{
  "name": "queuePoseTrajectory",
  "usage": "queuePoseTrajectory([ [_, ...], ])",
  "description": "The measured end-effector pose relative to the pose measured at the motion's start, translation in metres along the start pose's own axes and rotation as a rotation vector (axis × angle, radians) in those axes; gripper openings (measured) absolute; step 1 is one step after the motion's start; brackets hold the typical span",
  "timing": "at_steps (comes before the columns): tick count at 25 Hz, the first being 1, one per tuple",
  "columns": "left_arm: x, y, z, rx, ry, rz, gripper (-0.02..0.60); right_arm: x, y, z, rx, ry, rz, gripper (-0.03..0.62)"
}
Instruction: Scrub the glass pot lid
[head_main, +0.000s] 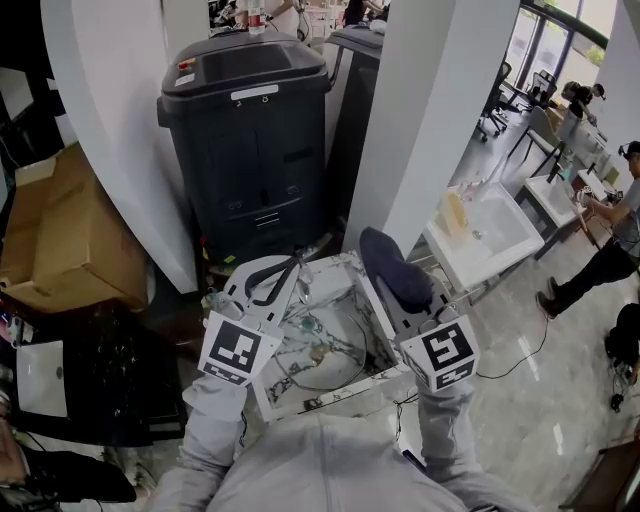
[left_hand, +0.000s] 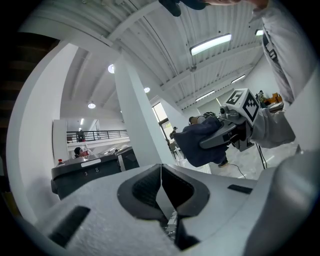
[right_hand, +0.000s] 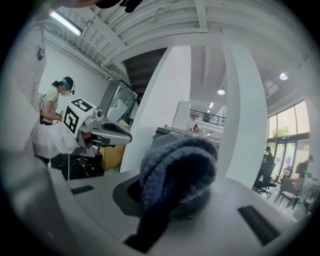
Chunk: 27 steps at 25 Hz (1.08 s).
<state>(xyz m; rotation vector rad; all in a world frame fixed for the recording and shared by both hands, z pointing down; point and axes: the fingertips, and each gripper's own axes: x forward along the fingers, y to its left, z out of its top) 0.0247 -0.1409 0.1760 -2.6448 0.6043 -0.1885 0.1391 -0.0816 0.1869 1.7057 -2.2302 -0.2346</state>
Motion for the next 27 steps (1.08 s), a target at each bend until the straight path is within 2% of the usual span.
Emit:
queuePoseTrajectory([
  [9, -0.001, -0.004, -0.008, -0.017, 0.012, -0.015, 0.028, 0.002, 0.004, -0.010, -0.003, 0.039, 0.004, 0.054],
  [16, -0.001, -0.008, -0.011, -0.024, 0.013, -0.022, 0.028, 0.001, 0.007, -0.008, -0.001, 0.031, 0.011, 0.054],
  [21, -0.001, -0.010, -0.010, -0.060, 0.003, -0.044, 0.028, 0.002, 0.008, -0.007, -0.001, 0.038, 0.017, 0.054],
  [27, 0.000, -0.012, -0.009, -0.056, 0.011, -0.052, 0.028, 0.001, 0.008, -0.013, -0.006, 0.050, 0.018, 0.054],
])
